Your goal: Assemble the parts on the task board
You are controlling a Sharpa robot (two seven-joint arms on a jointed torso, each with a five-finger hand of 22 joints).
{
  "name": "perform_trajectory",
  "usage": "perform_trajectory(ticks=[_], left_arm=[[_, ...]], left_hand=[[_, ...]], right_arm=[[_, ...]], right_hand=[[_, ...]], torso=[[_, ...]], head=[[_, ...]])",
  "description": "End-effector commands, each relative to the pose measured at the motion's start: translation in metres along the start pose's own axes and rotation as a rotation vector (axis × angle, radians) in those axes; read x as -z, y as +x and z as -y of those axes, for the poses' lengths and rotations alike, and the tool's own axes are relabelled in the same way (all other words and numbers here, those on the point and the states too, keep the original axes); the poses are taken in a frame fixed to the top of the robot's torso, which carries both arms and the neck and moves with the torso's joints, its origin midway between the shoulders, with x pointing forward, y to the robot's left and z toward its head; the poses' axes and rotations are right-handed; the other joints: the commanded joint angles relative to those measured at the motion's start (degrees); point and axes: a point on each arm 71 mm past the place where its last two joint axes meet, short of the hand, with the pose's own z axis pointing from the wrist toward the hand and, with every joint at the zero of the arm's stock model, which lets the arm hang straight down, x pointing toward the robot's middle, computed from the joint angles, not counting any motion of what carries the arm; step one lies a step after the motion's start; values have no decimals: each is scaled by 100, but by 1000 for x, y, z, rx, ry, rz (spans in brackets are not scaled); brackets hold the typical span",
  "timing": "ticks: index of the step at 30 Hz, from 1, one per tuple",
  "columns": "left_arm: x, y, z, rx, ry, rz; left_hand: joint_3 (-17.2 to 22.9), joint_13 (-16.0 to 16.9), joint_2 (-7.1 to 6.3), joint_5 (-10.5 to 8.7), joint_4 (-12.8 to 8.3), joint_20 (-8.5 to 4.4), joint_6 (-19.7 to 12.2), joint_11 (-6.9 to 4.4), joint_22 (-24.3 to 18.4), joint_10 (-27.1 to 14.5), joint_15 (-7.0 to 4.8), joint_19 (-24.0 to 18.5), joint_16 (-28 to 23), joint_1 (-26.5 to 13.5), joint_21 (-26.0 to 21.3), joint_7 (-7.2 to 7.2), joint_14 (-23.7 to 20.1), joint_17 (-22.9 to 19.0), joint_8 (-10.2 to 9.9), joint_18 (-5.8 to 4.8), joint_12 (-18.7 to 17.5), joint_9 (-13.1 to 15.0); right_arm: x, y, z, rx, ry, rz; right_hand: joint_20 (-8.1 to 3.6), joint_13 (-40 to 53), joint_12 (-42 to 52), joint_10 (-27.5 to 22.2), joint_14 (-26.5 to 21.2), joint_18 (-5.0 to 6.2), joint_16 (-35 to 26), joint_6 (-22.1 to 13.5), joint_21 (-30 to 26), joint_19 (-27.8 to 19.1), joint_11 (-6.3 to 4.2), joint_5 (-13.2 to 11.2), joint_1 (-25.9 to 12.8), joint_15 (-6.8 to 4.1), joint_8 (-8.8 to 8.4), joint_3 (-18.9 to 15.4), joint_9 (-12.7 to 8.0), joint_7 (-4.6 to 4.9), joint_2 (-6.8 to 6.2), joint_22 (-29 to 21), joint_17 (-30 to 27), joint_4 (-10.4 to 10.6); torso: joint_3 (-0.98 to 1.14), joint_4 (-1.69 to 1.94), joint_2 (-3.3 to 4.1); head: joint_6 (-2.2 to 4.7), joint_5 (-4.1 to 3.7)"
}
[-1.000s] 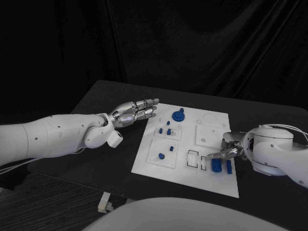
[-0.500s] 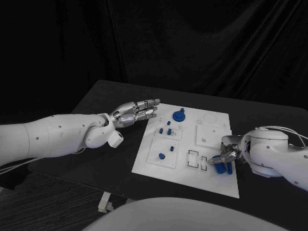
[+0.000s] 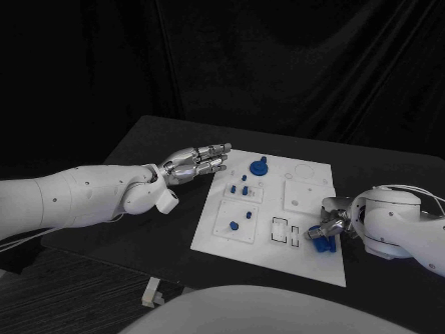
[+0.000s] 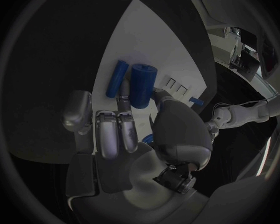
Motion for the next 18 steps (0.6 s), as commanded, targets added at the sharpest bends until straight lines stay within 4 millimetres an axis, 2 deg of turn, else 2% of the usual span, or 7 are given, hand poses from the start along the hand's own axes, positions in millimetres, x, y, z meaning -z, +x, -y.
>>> perform_trajectory(ticks=[1, 11, 18], left_arm=[[-1, 1, 0, 15, 10, -8], [-1, 2, 0, 16, 8, -8], [-1, 2, -1, 17, 8, -9]], left_hand=[[229, -29, -37, 124, -46, -5, 43, 53, 65, -24, 58, 36, 71, 83, -47, -38, 36, 32, -34, 14, 70, -16], [241, -29, -32, 135, -54, -5, 49, 53, 65, -24, 58, 37, 71, 92, -47, -33, 35, 31, -33, 13, 73, -15], [258, -29, -28, 155, -69, -5, 47, 54, 71, -24, 58, 39, 73, 109, -45, -31, 35, 32, -33, 11, 75, -15]], right_arm=[[0, 3, 0, -114, -13, 4], [9, -7, 4, -408, -51, 6], [14, -12, -2, -590, -76, -13]], right_hand=[[-42, 1584, 95, 617, 612, -42, 142, -302, -79, 62, -99, 755, 288, -81, 105, 1069, 17, -144, 142, 891, 1591, -346], [-78, 1584, 95, 617, 612, -20, 142, -250, -205, 21, -142, 1343, 78, -123, 276, 1443, 198, -187, 130, 858, 1591, -552], [-80, 1584, 95, 617, 612, -10, 142, -259, -266, -2, -140, 1364, -3, -124, 291, 1470, 220, -183, 127, 843, 1591, -554]], torso=[[1, -4, -1], [1, -3, 0], [1, -1, -2]], head=[[1, 8], [1, 7], [1, 9]])
